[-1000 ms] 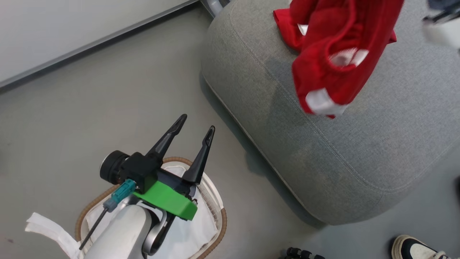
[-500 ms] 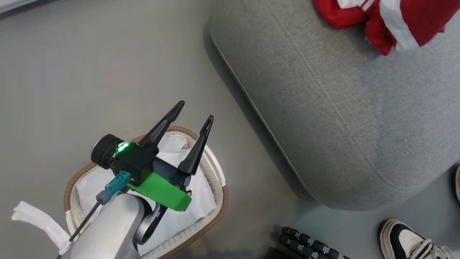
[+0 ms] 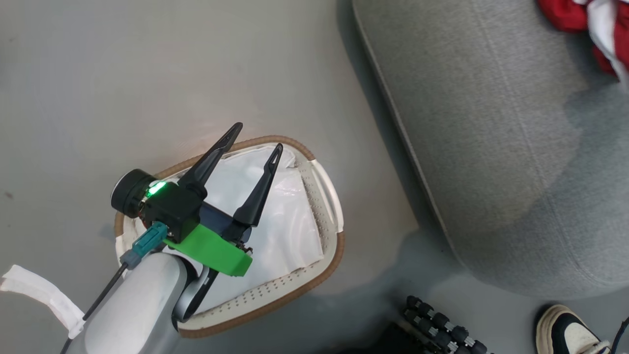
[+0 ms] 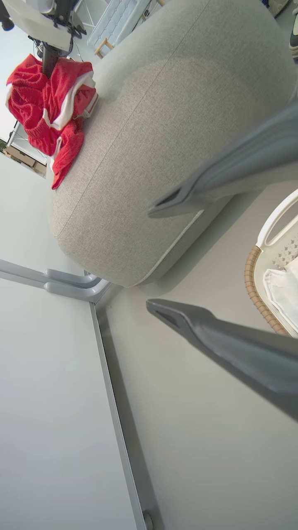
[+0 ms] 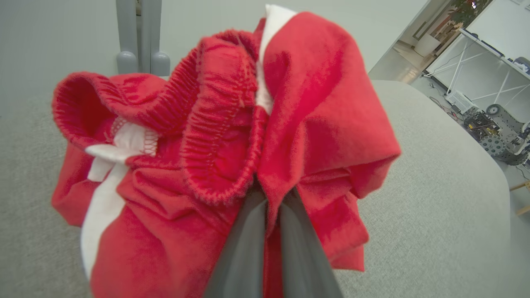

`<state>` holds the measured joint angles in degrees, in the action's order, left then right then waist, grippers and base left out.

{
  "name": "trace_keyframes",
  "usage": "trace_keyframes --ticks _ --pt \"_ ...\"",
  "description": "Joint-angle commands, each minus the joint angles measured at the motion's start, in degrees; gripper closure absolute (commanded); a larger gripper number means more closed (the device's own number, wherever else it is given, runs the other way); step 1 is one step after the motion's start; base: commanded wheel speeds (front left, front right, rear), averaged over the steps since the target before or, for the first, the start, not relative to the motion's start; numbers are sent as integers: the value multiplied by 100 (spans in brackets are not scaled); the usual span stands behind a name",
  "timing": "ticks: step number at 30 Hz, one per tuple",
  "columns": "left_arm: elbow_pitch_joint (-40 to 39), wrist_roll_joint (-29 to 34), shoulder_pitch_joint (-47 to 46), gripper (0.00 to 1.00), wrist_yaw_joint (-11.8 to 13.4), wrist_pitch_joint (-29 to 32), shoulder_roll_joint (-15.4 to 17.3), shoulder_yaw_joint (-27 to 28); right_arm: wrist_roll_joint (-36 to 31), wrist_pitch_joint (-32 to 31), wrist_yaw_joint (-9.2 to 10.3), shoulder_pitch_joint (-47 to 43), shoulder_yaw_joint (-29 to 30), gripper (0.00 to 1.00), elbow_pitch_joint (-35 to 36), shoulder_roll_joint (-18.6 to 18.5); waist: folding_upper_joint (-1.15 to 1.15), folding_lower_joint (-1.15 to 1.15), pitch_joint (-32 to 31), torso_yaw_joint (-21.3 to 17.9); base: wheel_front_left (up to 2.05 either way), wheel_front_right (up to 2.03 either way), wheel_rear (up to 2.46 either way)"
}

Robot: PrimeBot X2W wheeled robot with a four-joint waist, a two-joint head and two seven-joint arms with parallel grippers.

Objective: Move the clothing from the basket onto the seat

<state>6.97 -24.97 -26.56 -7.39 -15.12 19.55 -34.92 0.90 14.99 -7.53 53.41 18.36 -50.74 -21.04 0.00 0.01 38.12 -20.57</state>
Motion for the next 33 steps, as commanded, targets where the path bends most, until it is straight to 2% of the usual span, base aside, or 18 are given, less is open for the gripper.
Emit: trace_keyframes --ticks 1,5,6,7,8,13,16,22,33 --pt "-6 19 -128 0 -18 -4 55 23 -33 23 8 -146 245 100 16 30 0 -1 193 228 0 0 0" --pt "33 30 -111 0 -18 -4 46 68 -248 25 8 -375 837 99 0 184 0 -1 112 262 0 0 0" --pt "49 17 -88 0 -18 -4 36 81 -274 25 8 -408 945 78 -18 217 0 -1 68 256 0 0 0" --pt "67 4 -60 0 -18 -4 15 99 -320 25 8 -449 1079 15 63 230 0 -1 12 246 0 0 0" --pt "87 0 -39 0 -18 -4 -10 111 -350 25 8 -494 1153 0 130 270 0 -1 -46 236 0 0 0" --pt "198 -22 137 0 -18 -4 -213 230 -385 25 8 -941 1348 0 635 445 0 -1 -511 219 0 0 0" --pt "273 -9 268 0 -18 -4 -352 348 -304 26 8 -1271 1273 0 948 507 0 -1 -858 243 0 0 0" --pt "464 88 653 0 -18 -4 -633 761 -21 26 8 -2021 712 0 1796 489 0 -1 -1610 453 0 0 0" --pt "781 333 1304 0 -18 -4 -1083 1894 779 27 7 -2761 -659 0 2912 964 0 -1 -2489 1121 0 0 0"
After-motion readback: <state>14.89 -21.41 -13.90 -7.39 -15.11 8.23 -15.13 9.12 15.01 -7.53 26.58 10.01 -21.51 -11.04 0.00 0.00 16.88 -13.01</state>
